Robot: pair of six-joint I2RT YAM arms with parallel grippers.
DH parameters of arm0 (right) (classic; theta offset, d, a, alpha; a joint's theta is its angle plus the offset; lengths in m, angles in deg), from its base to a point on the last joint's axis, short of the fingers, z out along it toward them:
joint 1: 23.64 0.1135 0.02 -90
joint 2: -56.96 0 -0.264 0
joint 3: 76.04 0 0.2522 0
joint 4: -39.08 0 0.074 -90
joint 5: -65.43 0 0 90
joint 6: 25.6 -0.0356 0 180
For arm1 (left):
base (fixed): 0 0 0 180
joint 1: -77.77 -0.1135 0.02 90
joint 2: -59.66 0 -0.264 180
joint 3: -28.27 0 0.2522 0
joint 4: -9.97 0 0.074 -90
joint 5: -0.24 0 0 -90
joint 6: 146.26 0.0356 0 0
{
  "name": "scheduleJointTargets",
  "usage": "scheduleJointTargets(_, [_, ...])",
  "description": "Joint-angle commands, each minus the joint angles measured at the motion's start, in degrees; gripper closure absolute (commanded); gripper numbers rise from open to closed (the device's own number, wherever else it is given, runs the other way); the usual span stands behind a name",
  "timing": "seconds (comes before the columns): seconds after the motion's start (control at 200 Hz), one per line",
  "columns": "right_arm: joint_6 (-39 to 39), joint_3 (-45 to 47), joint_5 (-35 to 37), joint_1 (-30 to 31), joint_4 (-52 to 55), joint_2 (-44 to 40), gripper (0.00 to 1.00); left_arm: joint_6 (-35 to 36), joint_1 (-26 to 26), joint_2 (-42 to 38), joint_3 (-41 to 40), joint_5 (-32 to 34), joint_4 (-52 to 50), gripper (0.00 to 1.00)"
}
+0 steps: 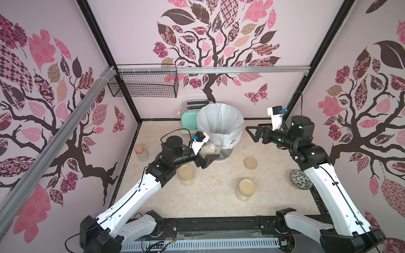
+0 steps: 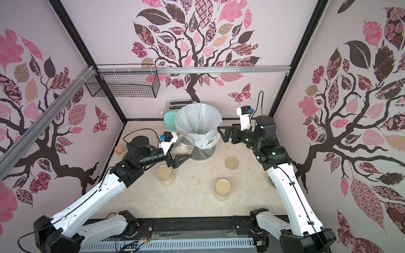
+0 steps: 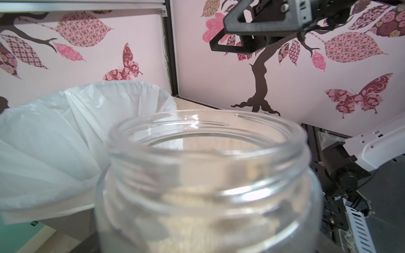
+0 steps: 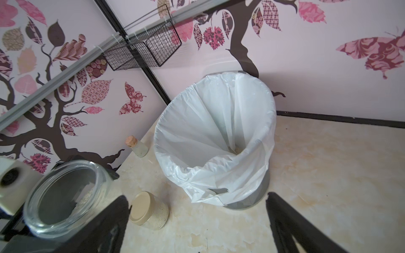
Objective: Empty moldy rice from jars
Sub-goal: Pour the moldy rice from the jar into the trash bin.
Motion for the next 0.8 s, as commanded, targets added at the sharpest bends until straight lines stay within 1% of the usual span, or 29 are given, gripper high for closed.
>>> scheduleJointTargets(0.0, [0.7,-3.2,-4.5,-0.3,0.6,1.0,0.01,2.4,-3.4,3.2,6.8,-3.7,4.0,0.44])
scheduleJointTargets(0.15, [-1.5,-4.8,-9.9,-0.3,-3.6,3.1,0.02,4.2,-7.4,10.3,15.2,-6.3,2.7,0.44])
scheduleJointTargets(0.245, [-3.7,-4.9,-14.8,-0.3,-8.8,4.4,0.03,8.5,-8.2,14.5,20.8,-6.5,-1.4,0.44])
scheduleJointTargets(0.33, [-4.4,-7.1,-19.1,-0.3,-11.0,7.1,0.06,11.6,-8.4,18.0,24.7,-6.1,-4.9,0.44])
scheduleJointTargets(0.445, [-4.7,-11.9,-23.3,-0.3,-11.4,12.2,0.15,12.2,-9.3,21.6,27.4,-6.5,-4.9,0.44])
scheduleJointTargets(0.695, [-4.5,-20.5,-27.0,0.0,-12.2,20.5,0.31,11.7,-10.7,30.4,34.7,-8.1,-5.4,0.44])
scheduleJointTargets(0.73, [-3.6,-21.8,-27.0,0.3,-11.3,21.8,0.33,11.8,-10.7,31.5,35.8,-8.3,-5.5,0.44])
scheduleJointTargets(0.795, [-0.9,-24.2,-26.2,1.4,-8.6,24.2,0.34,11.6,-10.8,33.4,37.7,-8.8,-5.6,0.44])
